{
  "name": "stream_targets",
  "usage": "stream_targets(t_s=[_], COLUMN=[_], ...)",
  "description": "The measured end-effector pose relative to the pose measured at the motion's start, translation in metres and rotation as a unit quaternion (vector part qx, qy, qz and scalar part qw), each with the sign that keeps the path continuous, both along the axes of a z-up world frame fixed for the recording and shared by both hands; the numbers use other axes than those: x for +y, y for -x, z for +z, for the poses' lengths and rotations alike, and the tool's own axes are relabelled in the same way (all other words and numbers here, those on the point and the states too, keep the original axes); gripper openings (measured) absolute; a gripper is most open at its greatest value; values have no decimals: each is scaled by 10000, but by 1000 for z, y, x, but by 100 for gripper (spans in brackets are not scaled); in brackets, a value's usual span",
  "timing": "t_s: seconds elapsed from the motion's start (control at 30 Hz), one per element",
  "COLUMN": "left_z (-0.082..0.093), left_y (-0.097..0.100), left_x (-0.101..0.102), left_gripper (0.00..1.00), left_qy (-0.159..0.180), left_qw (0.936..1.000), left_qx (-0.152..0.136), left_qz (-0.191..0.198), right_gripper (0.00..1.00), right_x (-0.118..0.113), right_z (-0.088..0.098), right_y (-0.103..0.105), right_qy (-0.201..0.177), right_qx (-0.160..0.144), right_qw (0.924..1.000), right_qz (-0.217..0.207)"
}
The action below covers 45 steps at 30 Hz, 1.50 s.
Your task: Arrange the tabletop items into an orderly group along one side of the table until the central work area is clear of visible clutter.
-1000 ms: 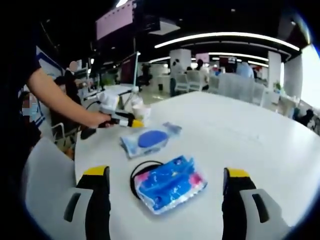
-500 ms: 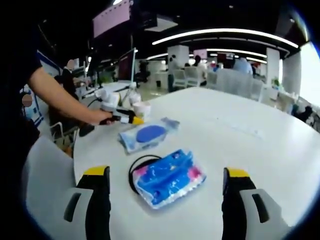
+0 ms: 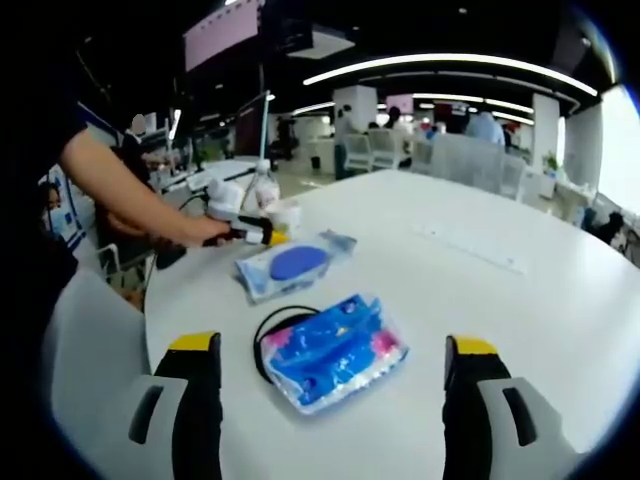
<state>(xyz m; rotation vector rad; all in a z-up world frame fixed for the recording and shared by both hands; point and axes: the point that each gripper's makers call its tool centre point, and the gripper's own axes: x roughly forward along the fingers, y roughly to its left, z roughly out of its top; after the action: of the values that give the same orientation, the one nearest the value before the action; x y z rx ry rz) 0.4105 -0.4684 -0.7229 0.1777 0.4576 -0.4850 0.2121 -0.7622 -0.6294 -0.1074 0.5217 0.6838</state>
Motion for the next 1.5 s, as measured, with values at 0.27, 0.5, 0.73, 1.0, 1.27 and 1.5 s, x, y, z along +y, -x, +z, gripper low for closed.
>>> stream_targets(t_s=[0.27, 0.5, 0.73, 1.0, 1.27, 1.5], left_z=[-4, -5, -5, 3, 10, 17], left_y=[1, 4, 10, 18, 31, 41], left_x=[4, 3, 2, 4, 6, -3], left_gripper=[34, 35, 39, 40, 39, 42], left_qy=[-168, -21, -30, 49, 101, 138], left_qw=[9998, 9998, 9995, 9994, 9992, 9995], left_qx=[40, 171, 260, 204, 204, 187], left_qz=[82, 133, 189, 285, 343, 228], right_gripper=[89, 88, 88, 88, 88, 88], right_x=[0, 2, 2, 1, 6, 9], right_z=[-2, -4, 0, 3, 7, 12], right_y=[1, 3, 1, 2, 4, 4], right_qy=[15, -13, -67, -137, -226, -279], right_qx=[21, 57, 28, -10, -76, -139], right_qw=[10000, 10000, 10000, 9999, 9997, 9995], right_qz=[0, 18, 12, -5, 26, 51])
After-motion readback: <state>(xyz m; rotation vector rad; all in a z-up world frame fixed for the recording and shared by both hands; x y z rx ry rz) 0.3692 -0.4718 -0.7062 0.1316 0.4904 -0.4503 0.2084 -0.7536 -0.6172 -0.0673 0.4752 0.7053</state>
